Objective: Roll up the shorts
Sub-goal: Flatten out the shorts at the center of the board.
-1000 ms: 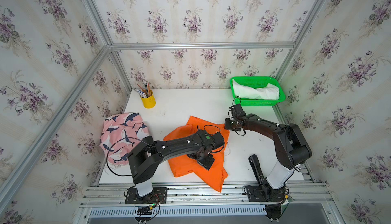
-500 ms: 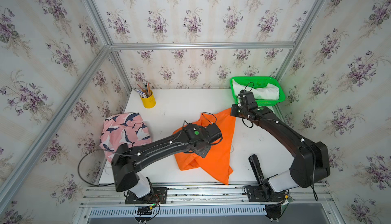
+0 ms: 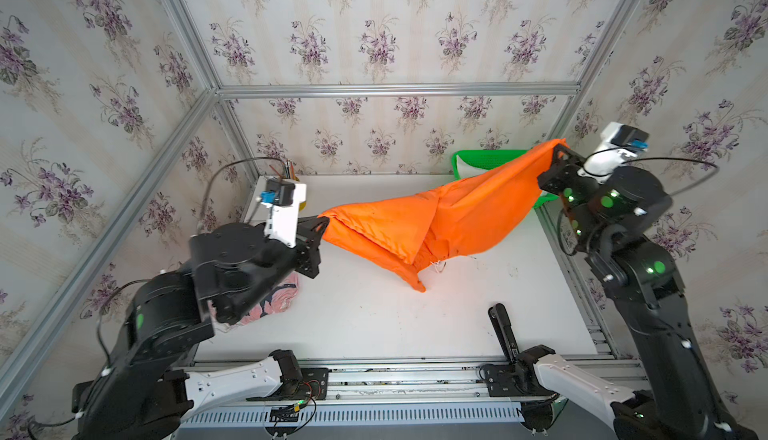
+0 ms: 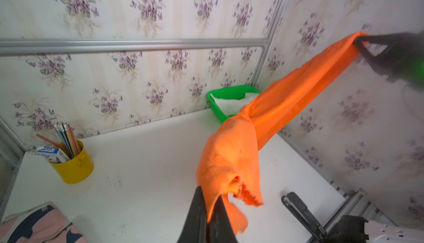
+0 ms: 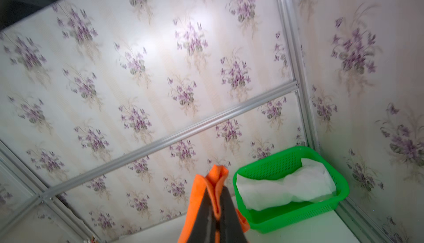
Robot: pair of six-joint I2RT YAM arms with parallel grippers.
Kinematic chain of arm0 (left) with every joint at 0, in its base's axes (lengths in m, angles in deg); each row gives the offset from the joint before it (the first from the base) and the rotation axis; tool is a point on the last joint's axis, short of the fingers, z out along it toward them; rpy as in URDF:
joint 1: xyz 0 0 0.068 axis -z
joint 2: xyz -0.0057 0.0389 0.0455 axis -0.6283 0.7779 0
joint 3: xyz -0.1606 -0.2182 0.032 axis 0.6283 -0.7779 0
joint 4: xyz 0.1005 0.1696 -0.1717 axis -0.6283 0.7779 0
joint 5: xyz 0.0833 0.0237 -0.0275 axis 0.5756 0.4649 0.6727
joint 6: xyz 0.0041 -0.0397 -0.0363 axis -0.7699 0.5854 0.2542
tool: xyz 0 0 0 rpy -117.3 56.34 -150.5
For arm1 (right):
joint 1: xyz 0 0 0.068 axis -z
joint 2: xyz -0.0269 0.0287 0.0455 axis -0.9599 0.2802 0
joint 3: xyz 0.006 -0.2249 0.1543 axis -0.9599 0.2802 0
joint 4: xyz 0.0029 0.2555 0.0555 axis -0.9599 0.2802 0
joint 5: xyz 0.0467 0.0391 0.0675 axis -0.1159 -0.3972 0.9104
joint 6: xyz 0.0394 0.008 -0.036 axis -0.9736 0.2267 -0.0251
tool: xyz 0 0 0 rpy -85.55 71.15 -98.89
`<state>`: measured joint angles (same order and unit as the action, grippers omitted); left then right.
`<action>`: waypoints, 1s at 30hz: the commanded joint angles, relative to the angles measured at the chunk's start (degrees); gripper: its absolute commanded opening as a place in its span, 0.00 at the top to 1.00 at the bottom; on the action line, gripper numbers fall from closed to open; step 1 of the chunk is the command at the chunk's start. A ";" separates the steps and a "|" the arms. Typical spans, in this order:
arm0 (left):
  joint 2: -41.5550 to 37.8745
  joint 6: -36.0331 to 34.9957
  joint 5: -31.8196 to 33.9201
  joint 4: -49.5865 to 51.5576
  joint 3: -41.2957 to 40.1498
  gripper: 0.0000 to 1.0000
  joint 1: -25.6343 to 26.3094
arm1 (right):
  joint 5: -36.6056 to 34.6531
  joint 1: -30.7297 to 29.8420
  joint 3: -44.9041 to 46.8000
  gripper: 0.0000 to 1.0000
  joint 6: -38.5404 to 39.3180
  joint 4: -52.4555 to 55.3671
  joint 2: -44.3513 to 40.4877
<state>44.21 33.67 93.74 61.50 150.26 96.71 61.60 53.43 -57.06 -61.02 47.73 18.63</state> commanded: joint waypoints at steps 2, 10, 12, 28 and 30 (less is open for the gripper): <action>-1.37 -4.00 3.15 -5.11 4.27 1.00 -0.04 | -0.96 -0.09 -3.87 1.00 1.74 -4.04 -2.03; 9.77 -9.40 27.74 -0.29 19.96 0.99 -0.06 | 4.55 -0.09 -14.77 1.00 3.77 -6.67 9.43; 12.53 -10.94 32.41 -0.71 19.09 0.98 -0.12 | 5.68 -0.06 -15.65 1.00 4.49 -7.44 14.49; 26.50 16.17 -35.51 -5.57 -37.81 0.36 -60.85 | 21.29 -5.78 -55.30 0.52 1.27 15.48 74.32; 24.19 15.60 -35.55 -7.21 -40.12 0.28 -61.32 | 20.61 -7.28 -48.34 0.44 2.10 16.80 71.04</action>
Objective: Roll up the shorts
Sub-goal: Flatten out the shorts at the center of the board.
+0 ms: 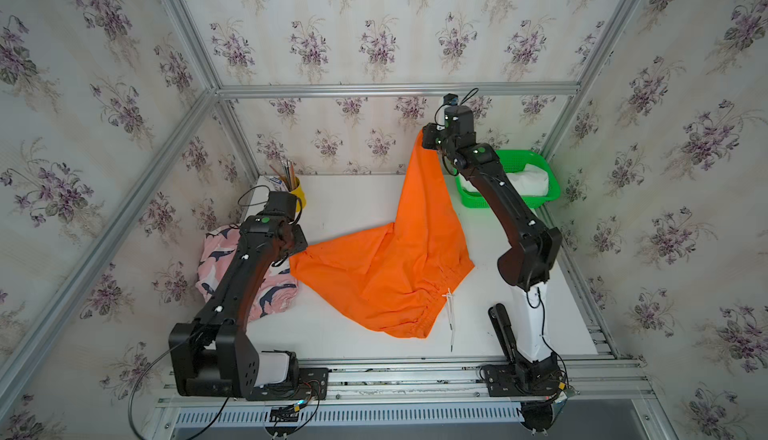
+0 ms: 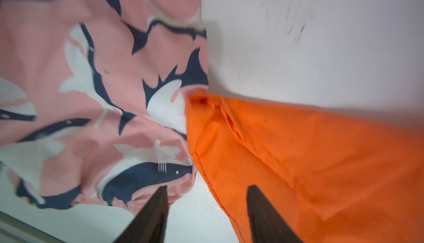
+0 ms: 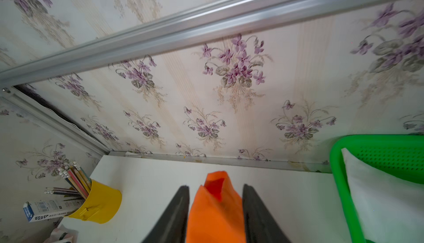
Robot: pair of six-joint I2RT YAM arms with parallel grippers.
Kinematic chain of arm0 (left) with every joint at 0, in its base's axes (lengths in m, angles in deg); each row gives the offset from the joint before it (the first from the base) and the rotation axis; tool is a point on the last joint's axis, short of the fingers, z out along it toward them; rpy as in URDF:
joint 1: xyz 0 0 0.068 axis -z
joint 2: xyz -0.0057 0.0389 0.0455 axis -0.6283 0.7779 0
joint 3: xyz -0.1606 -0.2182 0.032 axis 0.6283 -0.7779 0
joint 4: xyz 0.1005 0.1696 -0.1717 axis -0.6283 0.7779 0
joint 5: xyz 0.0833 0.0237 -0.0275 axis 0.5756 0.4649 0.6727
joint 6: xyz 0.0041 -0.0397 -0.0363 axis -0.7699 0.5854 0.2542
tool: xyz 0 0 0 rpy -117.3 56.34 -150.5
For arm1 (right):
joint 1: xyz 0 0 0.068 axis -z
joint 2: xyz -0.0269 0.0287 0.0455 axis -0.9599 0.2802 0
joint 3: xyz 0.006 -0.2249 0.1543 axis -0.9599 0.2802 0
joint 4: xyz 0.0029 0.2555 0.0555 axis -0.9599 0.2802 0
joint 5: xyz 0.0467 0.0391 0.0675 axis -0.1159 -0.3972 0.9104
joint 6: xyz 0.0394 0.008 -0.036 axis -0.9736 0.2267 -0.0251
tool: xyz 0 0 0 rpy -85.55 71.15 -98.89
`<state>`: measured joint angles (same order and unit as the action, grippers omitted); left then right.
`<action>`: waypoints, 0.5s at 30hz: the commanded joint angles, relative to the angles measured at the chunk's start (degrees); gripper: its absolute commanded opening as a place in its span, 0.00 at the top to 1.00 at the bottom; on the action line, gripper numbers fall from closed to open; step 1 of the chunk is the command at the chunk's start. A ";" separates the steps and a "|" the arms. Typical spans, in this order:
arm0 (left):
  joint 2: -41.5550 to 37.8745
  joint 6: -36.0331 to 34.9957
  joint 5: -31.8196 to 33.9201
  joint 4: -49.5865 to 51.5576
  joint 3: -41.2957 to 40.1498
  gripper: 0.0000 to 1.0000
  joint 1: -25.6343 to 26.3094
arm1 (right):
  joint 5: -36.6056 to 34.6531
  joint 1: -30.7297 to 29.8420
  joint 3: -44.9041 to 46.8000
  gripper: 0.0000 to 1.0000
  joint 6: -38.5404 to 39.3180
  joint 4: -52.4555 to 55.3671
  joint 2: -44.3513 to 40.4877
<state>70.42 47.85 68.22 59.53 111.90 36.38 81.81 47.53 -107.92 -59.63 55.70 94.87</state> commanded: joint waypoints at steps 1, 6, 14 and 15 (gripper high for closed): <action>-3.20 1.21 -10.21 -5.41 -2.15 0.25 -0.98 | 0.49 -2.29 9.26 0.43 1.03 7.84 -8.38; -4.01 -1.02 -13.48 -4.92 -0.78 0.23 0.42 | 3.04 -7.97 42.60 0.44 -2.86 0.21 -25.19; 9.30 -3.53 -12.36 -5.63 4.10 0.27 10.77 | 11.70 -20.80 72.38 0.51 -13.32 -4.35 -35.74; 11.00 -3.70 -12.01 -5.82 4.77 0.27 11.82 | 12.19 -22.01 74.64 0.52 -14.54 -5.35 -36.25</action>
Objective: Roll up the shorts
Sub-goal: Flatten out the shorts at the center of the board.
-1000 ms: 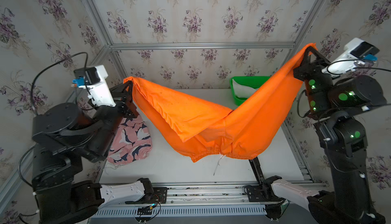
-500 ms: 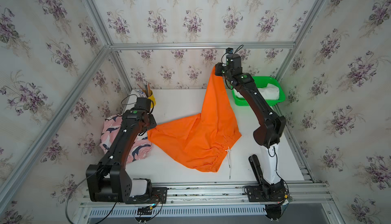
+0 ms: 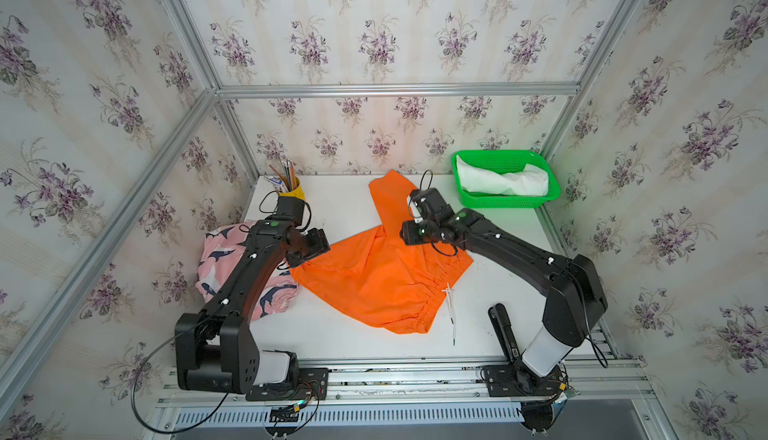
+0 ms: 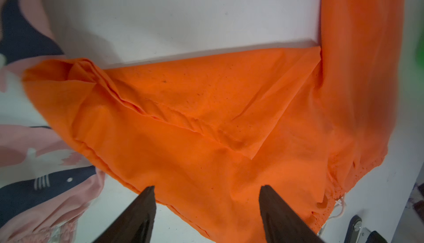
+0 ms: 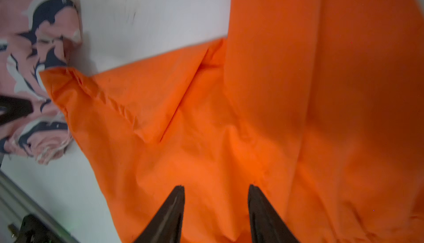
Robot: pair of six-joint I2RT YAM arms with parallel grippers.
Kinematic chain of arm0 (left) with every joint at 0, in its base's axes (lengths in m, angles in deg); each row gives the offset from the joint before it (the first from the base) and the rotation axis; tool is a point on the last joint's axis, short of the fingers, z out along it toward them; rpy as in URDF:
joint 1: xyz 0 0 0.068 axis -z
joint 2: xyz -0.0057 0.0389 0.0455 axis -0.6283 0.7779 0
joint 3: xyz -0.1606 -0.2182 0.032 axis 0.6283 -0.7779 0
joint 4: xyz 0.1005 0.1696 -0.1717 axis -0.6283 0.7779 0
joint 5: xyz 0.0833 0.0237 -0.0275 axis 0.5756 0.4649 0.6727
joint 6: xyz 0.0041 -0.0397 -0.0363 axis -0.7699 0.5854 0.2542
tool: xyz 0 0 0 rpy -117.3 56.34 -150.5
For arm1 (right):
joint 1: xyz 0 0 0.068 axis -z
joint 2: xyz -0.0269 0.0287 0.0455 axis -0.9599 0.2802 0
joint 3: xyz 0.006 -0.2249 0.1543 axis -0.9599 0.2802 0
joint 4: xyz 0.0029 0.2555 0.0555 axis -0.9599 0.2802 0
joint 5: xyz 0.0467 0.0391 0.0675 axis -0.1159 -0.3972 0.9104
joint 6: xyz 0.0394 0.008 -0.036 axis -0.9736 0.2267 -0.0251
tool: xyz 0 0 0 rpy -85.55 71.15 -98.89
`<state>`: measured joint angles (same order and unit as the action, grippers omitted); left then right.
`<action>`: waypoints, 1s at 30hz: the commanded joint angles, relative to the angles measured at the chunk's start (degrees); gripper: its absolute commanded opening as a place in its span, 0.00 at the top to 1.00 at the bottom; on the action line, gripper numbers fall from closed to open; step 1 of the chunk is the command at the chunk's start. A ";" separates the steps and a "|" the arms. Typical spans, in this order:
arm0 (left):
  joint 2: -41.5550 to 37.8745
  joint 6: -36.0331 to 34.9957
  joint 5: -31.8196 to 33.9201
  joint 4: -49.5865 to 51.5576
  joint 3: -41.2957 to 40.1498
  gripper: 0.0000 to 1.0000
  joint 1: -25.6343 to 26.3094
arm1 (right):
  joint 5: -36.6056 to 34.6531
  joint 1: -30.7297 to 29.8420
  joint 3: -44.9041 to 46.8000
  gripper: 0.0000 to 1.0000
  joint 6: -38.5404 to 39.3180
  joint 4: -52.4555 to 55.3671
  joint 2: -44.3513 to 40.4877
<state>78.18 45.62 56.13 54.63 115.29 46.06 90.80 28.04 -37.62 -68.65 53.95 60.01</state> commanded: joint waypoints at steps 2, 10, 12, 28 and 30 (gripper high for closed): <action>7.09 -1.45 0.50 -2.23 2.25 0.27 4.04 | 4.04 -4.44 9.92 0.54 -8.31 -6.48 -2.29; 14.91 -1.90 2.28 -3.99 0.56 0.28 8.06 | 2.15 -3.11 22.08 0.56 -9.21 -10.29 -2.33; 14.95 -1.92 1.67 -4.20 -1.74 0.28 9.59 | 0.46 -1.36 23.36 0.58 -8.02 -9.54 -1.56; 6.97 13.35 3.34 -6.47 -9.62 0.27 37.99 | -13.07 26.74 20.18 0.65 5.00 -2.52 -1.81; 6.97 13.14 7.33 -2.12 -4.92 0.27 39.84 | -14.07 27.06 19.48 0.66 5.00 -1.32 -2.96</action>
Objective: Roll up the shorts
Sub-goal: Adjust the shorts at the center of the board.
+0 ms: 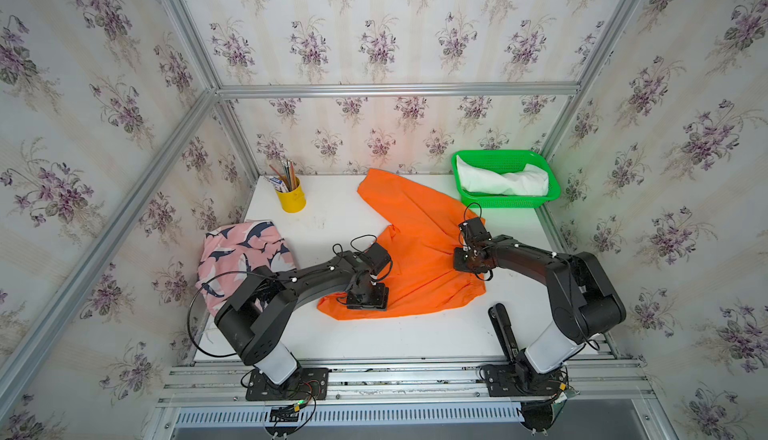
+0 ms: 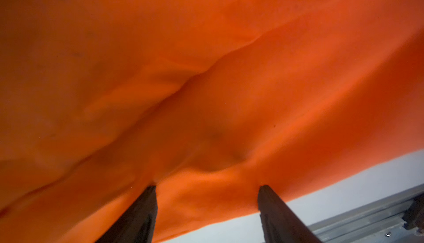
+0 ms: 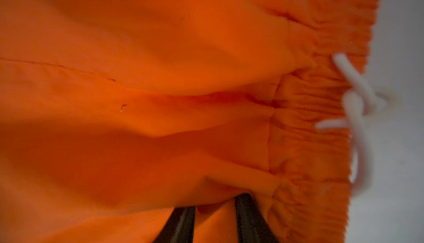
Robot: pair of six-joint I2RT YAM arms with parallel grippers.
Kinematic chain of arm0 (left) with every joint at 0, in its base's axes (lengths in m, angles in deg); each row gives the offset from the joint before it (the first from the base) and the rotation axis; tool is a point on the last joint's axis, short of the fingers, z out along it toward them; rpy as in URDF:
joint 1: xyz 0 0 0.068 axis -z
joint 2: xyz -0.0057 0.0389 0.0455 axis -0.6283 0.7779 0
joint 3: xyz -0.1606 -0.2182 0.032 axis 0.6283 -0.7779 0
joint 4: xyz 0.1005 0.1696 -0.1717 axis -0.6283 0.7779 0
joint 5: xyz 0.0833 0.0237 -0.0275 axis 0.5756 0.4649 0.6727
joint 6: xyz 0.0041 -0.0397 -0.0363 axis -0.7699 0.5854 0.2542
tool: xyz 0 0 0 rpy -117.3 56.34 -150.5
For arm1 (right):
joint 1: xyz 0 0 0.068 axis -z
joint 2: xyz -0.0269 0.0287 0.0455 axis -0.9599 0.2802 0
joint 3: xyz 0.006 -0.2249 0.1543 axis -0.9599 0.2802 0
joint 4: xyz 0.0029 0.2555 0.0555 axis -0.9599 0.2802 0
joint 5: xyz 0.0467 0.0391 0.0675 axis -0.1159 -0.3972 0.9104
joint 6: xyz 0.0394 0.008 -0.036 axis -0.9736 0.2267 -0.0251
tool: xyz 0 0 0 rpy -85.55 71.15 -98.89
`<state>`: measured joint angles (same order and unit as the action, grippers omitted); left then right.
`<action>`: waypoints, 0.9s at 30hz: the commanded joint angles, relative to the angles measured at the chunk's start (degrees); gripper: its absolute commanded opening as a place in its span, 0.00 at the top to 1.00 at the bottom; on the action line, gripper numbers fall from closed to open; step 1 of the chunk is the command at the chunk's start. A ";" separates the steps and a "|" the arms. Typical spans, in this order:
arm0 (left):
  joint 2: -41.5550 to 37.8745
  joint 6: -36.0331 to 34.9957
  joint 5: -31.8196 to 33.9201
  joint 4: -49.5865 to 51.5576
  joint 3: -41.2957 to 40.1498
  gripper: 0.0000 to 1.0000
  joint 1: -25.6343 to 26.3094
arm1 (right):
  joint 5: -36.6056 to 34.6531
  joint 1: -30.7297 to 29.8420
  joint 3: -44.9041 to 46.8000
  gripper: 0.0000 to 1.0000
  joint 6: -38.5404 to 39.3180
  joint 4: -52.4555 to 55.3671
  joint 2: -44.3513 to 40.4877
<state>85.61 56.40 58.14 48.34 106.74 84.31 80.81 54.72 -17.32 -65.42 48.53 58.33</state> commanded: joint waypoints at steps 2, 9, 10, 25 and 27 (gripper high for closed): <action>0.57 1.46 10.44 9.22 9.86 0.27 2.57 | -1.40 0.37 -0.50 0.66 1.64 4.05 -3.23; 15.96 -5.65 17.21 21.49 33.37 0.25 4.67 | 0.95 0.28 1.34 0.65 0.51 6.56 -12.08; 18.82 -6.35 17.16 22.55 36.02 0.26 4.96 | 0.29 0.28 1.10 0.65 0.60 7.36 -13.31; 33.42 -10.22 15.24 15.63 42.65 0.49 5.32 | 0.44 0.37 1.69 0.71 0.29 8.65 -17.15; 33.63 -10.58 16.73 15.13 42.37 0.64 5.09 | 0.38 0.37 1.91 0.72 0.24 8.79 -17.53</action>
<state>118.94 47.13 73.02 64.80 149.23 89.63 81.44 55.05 -15.61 -64.65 56.69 41.32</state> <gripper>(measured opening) 0.413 0.282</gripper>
